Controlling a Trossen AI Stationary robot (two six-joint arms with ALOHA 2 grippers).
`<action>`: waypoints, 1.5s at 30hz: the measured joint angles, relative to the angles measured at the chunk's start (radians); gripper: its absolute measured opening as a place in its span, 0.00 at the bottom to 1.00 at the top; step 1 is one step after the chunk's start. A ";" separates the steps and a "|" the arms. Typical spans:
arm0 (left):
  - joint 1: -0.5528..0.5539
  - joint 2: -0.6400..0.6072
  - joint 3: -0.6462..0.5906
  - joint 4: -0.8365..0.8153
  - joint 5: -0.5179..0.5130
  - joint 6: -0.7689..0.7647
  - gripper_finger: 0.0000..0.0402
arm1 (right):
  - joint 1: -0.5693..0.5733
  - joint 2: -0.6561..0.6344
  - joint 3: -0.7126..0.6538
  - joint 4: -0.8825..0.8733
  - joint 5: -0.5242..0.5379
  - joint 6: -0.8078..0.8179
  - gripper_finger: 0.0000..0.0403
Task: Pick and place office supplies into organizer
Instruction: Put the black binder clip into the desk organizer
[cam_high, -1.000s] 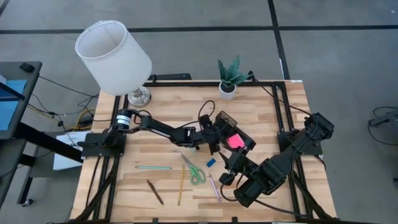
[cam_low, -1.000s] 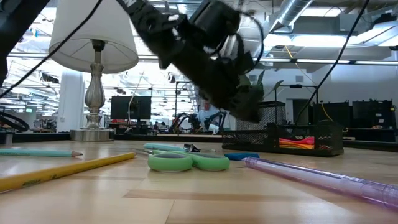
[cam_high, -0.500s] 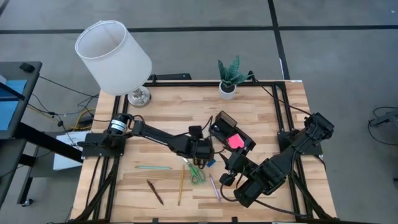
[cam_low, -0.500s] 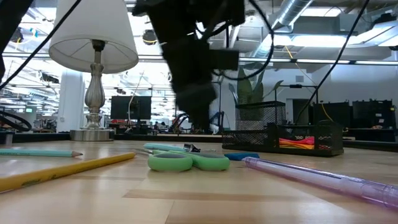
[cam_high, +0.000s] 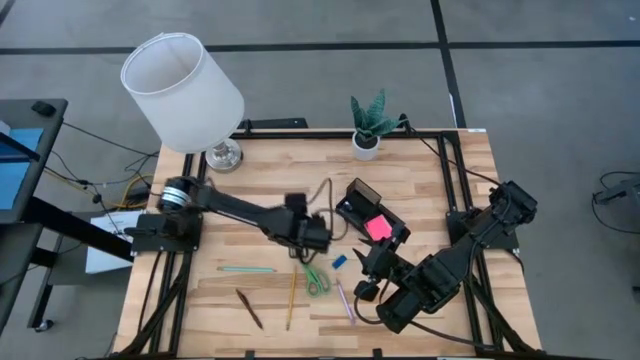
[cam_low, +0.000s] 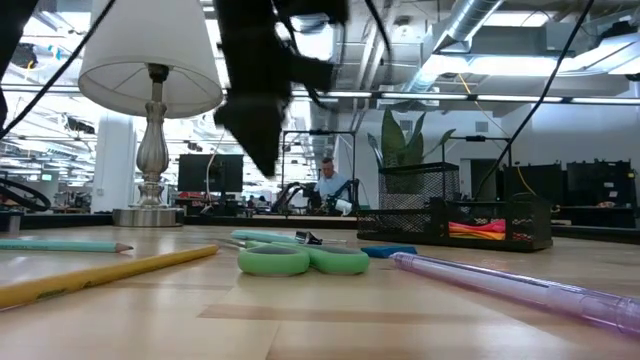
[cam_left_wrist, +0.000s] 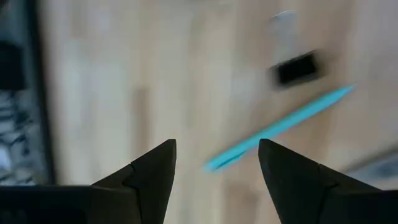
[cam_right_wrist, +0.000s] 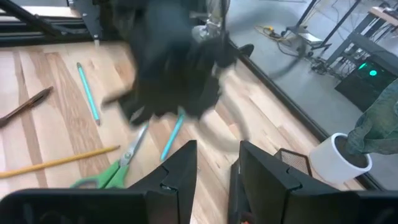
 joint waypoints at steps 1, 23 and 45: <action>0.003 -0.034 0.000 -0.042 -0.018 -0.015 0.55 | 0.000 0.000 0.000 0.000 -0.010 0.000 0.28; -0.013 -0.632 -0.963 1.341 0.302 -0.112 0.55 | -0.001 0.000 0.000 0.017 -0.036 0.034 0.28; -0.003 -0.178 -0.723 1.356 0.168 -0.026 0.68 | -0.008 0.000 0.000 0.030 -0.037 0.000 0.28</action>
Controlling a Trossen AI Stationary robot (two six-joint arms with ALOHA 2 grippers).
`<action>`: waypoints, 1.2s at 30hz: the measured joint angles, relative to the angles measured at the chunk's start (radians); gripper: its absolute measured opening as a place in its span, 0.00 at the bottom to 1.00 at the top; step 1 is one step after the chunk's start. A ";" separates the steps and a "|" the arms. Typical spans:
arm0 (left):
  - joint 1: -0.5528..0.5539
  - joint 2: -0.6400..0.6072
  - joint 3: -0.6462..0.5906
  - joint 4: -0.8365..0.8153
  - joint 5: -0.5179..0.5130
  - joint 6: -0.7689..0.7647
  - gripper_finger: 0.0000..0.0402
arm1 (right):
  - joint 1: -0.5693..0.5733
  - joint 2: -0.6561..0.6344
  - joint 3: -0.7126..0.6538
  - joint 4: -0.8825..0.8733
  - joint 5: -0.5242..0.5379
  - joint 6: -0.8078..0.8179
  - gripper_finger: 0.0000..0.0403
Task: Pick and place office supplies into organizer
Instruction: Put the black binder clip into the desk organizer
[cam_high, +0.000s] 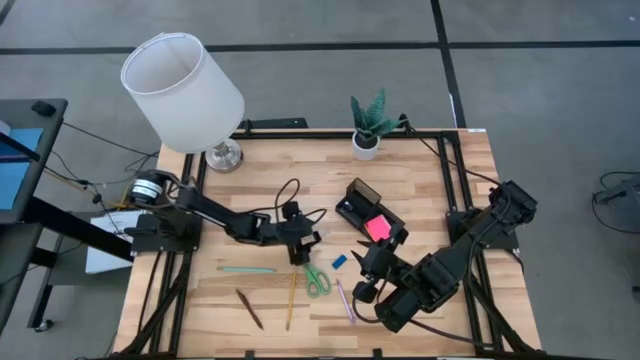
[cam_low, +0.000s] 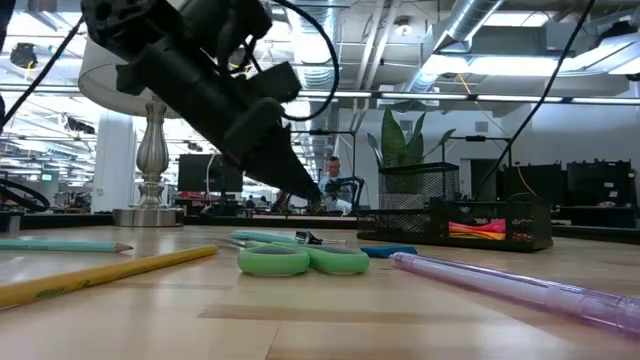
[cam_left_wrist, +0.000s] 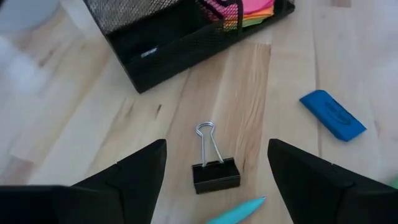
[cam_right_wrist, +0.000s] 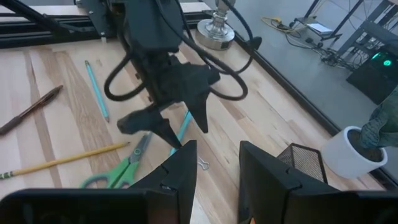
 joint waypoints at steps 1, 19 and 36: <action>0.000 0.010 0.004 -0.001 0.005 -0.020 0.68 | 0.000 0.000 0.000 0.000 0.000 0.000 0.28; 0.000 0.133 0.007 0.018 -0.008 -0.122 0.69 | 0.000 0.000 0.000 0.001 -0.001 0.000 0.28; 0.002 0.136 0.006 0.045 -0.009 -0.136 0.52 | 0.000 0.000 0.000 0.004 -0.001 0.000 0.28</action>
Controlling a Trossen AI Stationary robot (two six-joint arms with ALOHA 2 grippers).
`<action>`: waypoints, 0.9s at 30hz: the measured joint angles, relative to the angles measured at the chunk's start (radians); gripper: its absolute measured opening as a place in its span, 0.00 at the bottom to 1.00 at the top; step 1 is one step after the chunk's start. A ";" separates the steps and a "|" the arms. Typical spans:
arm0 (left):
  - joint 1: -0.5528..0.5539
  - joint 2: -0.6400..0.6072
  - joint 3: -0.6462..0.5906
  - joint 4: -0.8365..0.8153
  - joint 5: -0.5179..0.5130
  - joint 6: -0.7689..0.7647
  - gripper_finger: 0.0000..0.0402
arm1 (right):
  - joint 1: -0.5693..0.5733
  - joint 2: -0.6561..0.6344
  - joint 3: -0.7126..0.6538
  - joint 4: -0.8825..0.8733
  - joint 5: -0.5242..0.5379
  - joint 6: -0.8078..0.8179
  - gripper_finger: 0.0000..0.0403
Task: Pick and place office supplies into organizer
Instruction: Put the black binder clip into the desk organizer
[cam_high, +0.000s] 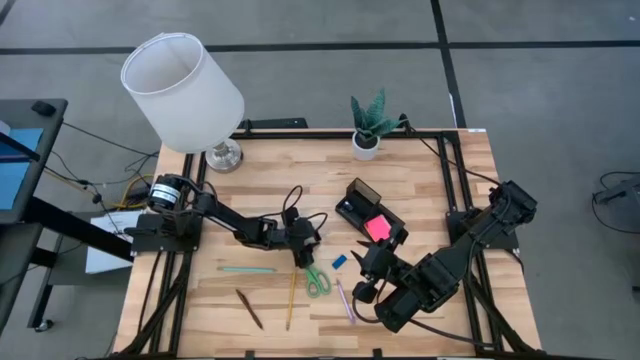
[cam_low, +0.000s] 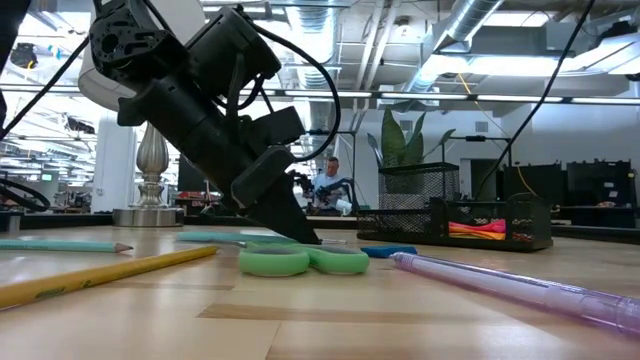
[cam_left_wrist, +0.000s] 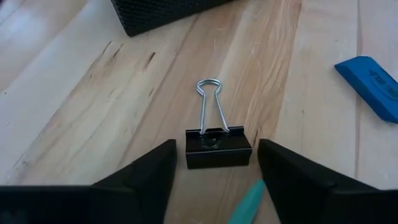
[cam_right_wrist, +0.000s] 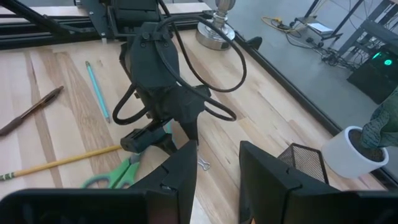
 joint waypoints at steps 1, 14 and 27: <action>0.000 0.000 0.000 0.002 0.000 0.000 0.49 | 0.000 0.000 0.000 0.000 0.000 0.000 0.28; 0.013 0.000 0.073 0.005 -0.010 0.058 0.30 | 0.000 0.000 0.000 0.000 0.000 0.000 0.28; 0.070 0.000 0.269 -0.019 -0.003 0.346 0.33 | 0.000 0.000 0.000 0.002 0.000 0.000 0.28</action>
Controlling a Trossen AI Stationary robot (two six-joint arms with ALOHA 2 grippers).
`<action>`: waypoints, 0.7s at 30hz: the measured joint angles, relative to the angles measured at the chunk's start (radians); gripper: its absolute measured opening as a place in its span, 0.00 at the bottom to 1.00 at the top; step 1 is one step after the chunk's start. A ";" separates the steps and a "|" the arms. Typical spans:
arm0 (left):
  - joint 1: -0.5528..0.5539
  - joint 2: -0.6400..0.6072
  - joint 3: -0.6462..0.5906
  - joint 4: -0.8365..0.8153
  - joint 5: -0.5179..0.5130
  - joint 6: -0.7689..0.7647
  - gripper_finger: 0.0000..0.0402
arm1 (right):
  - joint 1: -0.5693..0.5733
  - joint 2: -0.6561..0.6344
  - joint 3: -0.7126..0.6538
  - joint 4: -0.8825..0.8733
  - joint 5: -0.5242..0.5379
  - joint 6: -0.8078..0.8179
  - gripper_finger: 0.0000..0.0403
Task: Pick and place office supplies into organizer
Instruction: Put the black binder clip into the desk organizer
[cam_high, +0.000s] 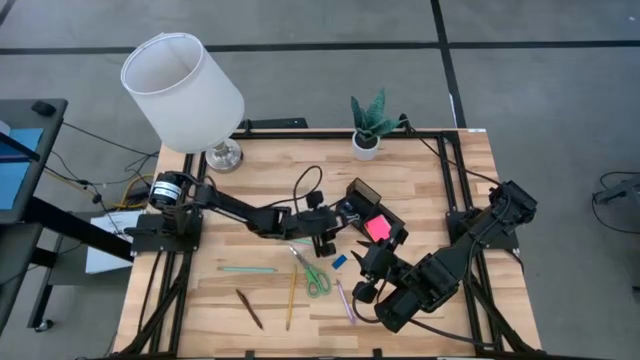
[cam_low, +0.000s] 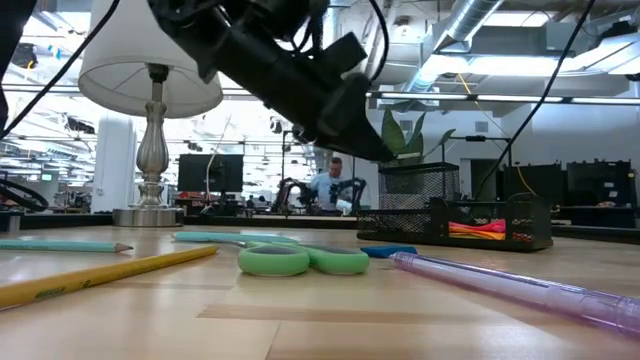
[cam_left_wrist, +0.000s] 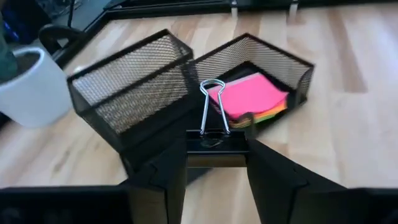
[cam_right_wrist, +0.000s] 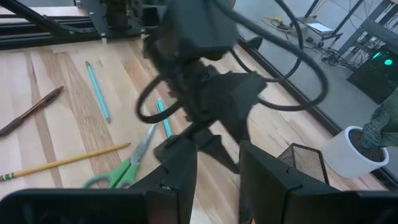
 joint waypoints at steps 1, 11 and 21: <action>0.009 0.000 0.004 -0.010 0.010 0.031 0.33 | 0.000 0.000 0.000 0.002 0.000 0.000 0.28; 0.091 0.000 0.005 -0.051 0.118 0.194 0.35 | 0.000 0.000 0.000 0.002 0.000 0.000 0.28; 0.155 0.016 0.005 -0.035 0.245 0.347 0.35 | -0.001 0.000 0.000 0.001 0.000 -0.001 0.28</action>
